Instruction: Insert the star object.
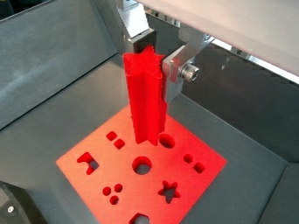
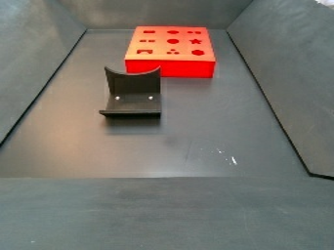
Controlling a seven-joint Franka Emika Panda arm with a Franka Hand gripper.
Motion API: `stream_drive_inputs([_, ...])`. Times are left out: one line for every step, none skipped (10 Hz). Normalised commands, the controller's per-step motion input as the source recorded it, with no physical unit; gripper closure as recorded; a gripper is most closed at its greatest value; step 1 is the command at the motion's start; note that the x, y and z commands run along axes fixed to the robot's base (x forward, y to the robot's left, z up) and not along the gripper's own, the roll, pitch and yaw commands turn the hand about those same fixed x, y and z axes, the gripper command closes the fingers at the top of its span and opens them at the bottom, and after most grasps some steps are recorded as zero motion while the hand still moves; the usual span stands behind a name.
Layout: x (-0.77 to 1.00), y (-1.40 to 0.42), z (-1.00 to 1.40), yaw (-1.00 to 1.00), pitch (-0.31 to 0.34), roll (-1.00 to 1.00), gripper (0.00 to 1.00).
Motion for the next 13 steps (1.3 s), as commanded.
stream_drive_inputs([0.03,0.0,-0.09,-0.02,0.0,-0.12,1.0])
stream_drive_inputs([0.0,-0.02,0.0,0.0,0.0,0.0,1.0])
stream_drive_inputs([0.01,0.09,-0.31,0.0,-0.026,-0.04,1.0])
stream_drive_inputs([0.0,0.11,-0.57,0.07,-0.067,0.0,1.0])
stream_drive_inputs([-0.06,0.0,-0.42,0.0,-0.034,0.02,1.0])
stream_drive_inputs([-0.01,-0.03,-0.43,-0.35,-0.079,0.01,1.0])
stream_drive_inputs([0.0,-0.09,-0.3,-0.6,-0.186,0.0,1.0])
stream_drive_inputs([0.0,0.0,-0.17,-1.0,-0.107,0.0,1.0])
stream_drive_inputs([0.0,0.0,-0.2,-1.0,-0.04,0.0,1.0])
stream_drive_inputs([0.0,0.0,-0.25,-1.0,-0.016,0.0,1.0])
stream_drive_inputs([-0.23,0.0,-0.46,-0.98,0.0,0.04,1.0])
stream_drive_inputs([-0.27,0.0,-0.62,-0.69,0.003,0.0,1.0])
stream_drive_inputs([-0.33,0.01,-0.66,-0.58,0.0,0.0,1.0])
